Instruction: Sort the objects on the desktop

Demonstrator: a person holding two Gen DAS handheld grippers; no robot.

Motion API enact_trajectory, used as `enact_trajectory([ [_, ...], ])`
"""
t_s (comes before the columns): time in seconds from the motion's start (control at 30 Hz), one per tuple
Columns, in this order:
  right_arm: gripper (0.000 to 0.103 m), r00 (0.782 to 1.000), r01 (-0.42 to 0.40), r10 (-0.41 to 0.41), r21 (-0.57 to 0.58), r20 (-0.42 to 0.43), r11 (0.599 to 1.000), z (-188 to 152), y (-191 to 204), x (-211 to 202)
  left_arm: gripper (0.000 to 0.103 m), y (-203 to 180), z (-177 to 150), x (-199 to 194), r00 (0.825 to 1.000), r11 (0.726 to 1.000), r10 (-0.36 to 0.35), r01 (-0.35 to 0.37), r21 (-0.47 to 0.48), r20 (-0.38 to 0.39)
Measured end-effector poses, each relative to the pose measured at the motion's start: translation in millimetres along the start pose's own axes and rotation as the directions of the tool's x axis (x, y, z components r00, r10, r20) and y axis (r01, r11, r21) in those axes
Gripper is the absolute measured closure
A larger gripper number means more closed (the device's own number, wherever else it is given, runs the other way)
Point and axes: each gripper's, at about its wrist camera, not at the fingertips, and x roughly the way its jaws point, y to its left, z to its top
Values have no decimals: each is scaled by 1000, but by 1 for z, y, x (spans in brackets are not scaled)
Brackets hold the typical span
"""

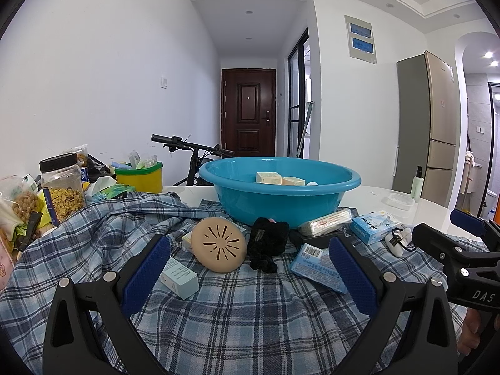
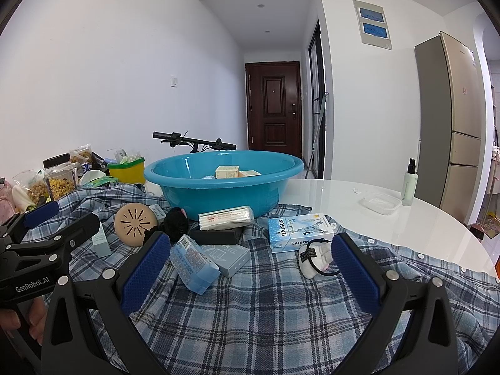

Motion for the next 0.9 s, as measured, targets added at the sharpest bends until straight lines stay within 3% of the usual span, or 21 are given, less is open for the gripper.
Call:
enact_trajectory([
  [0.33, 0, 1000, 6, -6, -4, -8, 1000, 3, -1, -2, 0, 1, -1, -1, 1000, 1000, 18, -18, 1, -4],
  [0.5, 0, 999, 12, -13, -26, -35, 1000, 2, 1, -1, 0, 5, 3, 5, 998, 999, 49, -48, 16, -44],
  [0.7, 0, 998, 34, -36, -35, -52, 999, 22, 2, -6, 0, 14, 25, 5, 994, 998, 34, -39, -42, -100],
  [0.9, 0, 997, 31, -30, 9, -68, 999, 54, -7, -4, 0, 13, 58, 2, 992, 995, 98, -98, -5, -83],
])
